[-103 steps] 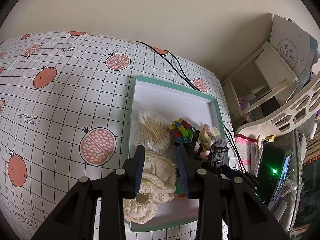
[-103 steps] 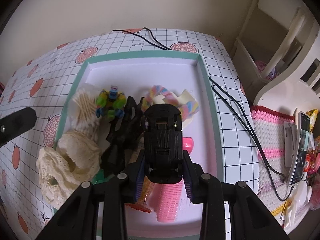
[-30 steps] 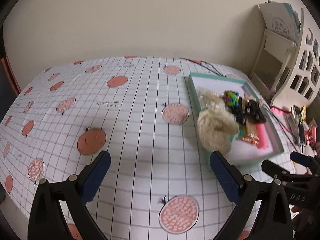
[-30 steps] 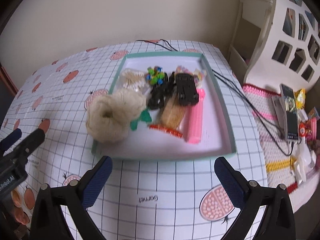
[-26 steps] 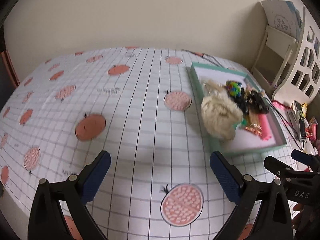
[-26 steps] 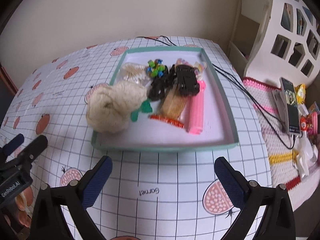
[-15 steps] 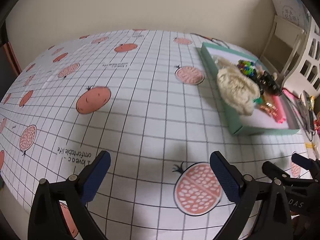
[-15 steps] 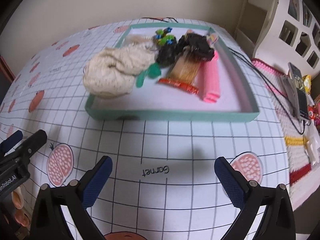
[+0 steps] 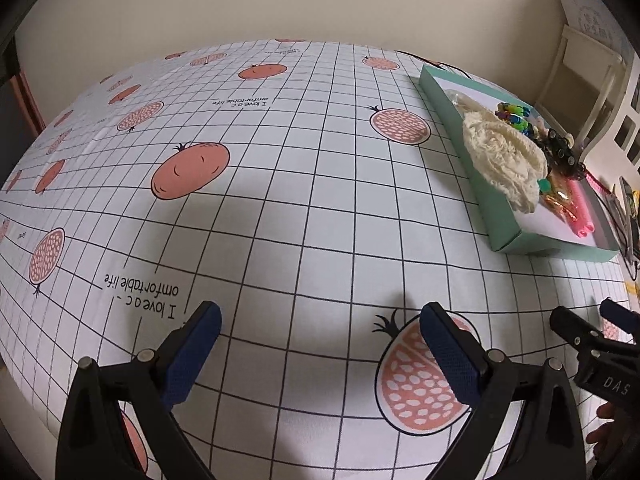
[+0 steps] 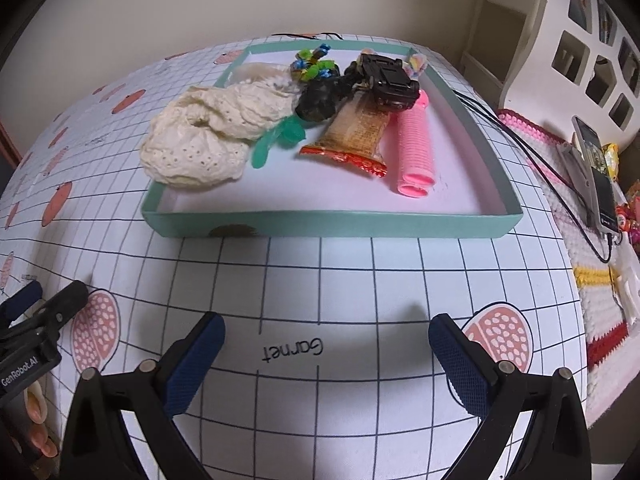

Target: Organize objects

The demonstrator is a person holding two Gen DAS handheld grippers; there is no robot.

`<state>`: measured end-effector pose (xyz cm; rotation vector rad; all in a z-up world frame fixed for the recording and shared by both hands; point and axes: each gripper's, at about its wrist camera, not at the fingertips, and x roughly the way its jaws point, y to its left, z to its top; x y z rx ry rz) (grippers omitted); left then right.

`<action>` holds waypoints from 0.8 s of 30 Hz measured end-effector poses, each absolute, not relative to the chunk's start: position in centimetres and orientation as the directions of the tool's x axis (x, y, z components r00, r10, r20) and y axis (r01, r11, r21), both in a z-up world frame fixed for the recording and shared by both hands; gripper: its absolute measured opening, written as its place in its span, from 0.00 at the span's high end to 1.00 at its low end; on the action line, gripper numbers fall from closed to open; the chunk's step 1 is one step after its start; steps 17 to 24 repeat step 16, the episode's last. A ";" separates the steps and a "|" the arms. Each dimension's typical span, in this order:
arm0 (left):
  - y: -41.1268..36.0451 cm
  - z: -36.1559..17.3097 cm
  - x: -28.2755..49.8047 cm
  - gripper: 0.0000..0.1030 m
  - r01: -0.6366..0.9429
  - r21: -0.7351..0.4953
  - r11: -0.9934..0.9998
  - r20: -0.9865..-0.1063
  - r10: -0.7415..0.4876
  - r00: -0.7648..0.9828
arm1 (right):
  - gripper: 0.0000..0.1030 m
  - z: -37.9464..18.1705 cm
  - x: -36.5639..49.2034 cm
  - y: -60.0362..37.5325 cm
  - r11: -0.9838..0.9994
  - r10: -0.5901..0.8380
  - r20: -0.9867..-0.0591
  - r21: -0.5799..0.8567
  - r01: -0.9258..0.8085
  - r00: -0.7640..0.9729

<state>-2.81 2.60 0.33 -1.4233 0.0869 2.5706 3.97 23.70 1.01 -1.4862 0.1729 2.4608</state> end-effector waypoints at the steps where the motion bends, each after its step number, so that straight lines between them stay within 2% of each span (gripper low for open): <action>1: 2.7 0.3 -2.8 0.03 -0.205 -0.041 -0.978 -0.843 0.144 -0.519 | 0.00 0.9 4.0 23.8 -0.958 0.160 -0.884 -0.031 -0.286 -0.440; 24: 3.0 0.1 -2.6 0.03 -0.193 -0.012 -0.981 -0.832 0.117 -0.542 | 0.00 0.8 3.8 24.2 -0.955 0.157 -0.878 -0.018 -0.297 -0.453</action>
